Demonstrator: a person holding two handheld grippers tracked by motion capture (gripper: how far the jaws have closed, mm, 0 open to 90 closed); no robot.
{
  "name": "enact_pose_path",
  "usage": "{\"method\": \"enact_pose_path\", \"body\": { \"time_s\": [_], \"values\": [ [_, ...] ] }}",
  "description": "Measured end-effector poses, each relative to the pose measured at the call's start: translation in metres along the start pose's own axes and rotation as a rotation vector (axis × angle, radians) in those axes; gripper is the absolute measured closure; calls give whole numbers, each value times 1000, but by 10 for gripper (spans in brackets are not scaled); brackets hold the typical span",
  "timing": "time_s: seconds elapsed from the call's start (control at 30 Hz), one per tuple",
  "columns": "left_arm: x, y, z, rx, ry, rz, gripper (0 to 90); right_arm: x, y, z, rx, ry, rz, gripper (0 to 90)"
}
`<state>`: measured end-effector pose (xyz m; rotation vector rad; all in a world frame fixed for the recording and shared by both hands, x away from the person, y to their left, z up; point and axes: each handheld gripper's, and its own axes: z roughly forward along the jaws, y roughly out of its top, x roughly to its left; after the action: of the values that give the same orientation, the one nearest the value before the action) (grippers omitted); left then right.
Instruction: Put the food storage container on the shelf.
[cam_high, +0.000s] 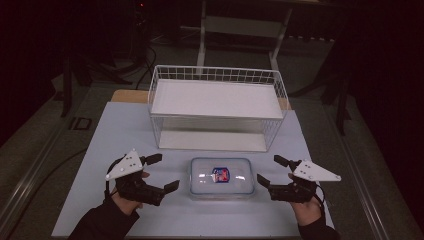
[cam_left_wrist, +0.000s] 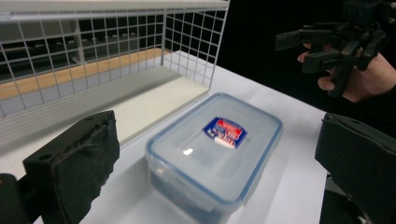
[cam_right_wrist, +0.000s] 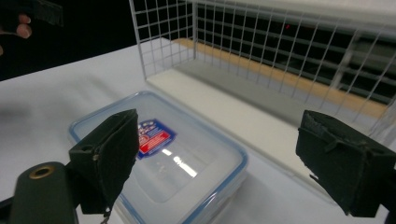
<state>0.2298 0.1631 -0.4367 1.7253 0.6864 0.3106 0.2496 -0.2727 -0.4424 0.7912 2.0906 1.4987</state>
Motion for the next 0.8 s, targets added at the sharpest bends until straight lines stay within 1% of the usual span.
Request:
{"method": "enact_pose_path", "body": {
  "time_s": [0.03,0.07,0.1,0.17,0.2,0.23,0.3,0.33,0.37,0.4,0.43,0.47,0.5,0.53,0.63,0.67,0.7,0.73,0.77,0.8],
  "values": [
    [0,3,1,4,-4,-8,0,1,1,-2,-7,-16,-11,136],
    [1,6,2,6,-5,-15,0,2,2,-3,-10,-14,-23,143],
    [1,9,3,7,-4,-25,0,2,3,-5,-13,-3,-27,157],
    [2,14,6,18,2,-29,0,4,5,-7,-31,17,-73,194],
    [2,16,9,28,11,-25,0,5,6,-8,-54,33,-85,200],
    [3,17,11,41,19,-26,0,6,6,-9,-55,33,-79,200],
    [4,18,17,61,36,-28,0,10,6,-9,-36,-5,-98,189],
    [4,18,17,61,36,-28,0,10,6,-9,-36,-5,-98,189],
    [6,17,25,97,48,-40,0,12,6,-9,-34,-18,-109,180],
    [8,16,29,104,53,-44,0,15,6,-9,-25,-36,-113,179],
    [9,16,32,117,57,-57,0,16,6,-9,-20,-36,-106,175],
    [11,15,36,141,66,-76,0,17,6,-9,-18,-37,-105,160],
    [13,14,39,146,60,-95,0,18,6,-9,-14,-43,-103,136],
    [14,12,42,154,45,-116,0,18,6,-9,-12,-47,-96,130],
    [20,7,50,203,29,-172,0,17,3,-9,-22,-31,-57,112],
    [22,5,53,219,29,-196,0,17,2,-9,-27,-36,-47,108],
    [26,2,56,229,13,-227,0,17,1,-9,-26,-36,-40,105],
    [26,2,56,229,13,-227,0,17,1,-9,-26,-36,-40,105],
    [31,-3,59,241,-1,-272,0,17,1,-9,-22,-54,-40,105],
    [34,-6,62,249,-3,-289,0,18,1,-8,-19,-87,-46,104]
  ]
}}
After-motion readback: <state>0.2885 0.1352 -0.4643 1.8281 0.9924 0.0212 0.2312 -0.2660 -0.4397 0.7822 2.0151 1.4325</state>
